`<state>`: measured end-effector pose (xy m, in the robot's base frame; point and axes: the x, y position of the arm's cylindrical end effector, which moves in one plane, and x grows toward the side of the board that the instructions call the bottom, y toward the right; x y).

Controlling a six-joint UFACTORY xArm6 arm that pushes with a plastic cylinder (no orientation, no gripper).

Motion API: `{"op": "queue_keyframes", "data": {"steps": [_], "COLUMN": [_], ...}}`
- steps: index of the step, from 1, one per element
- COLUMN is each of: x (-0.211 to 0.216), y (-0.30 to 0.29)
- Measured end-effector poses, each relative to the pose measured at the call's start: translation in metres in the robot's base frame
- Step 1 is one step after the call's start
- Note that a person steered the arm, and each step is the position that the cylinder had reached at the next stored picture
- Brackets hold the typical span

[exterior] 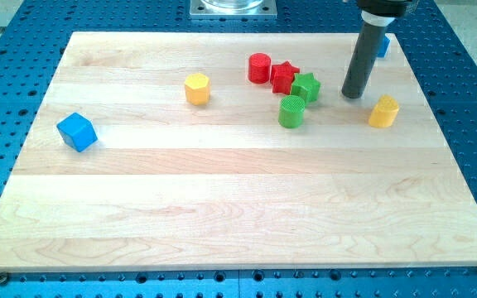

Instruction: Push the heart to the right center of the board

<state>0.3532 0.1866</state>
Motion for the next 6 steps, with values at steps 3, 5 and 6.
{"op": "queue_keyframes", "data": {"steps": [3, 5, 6], "x": [0.049, 0.048, 0.021], "y": [0.049, 0.029, 0.007]}}
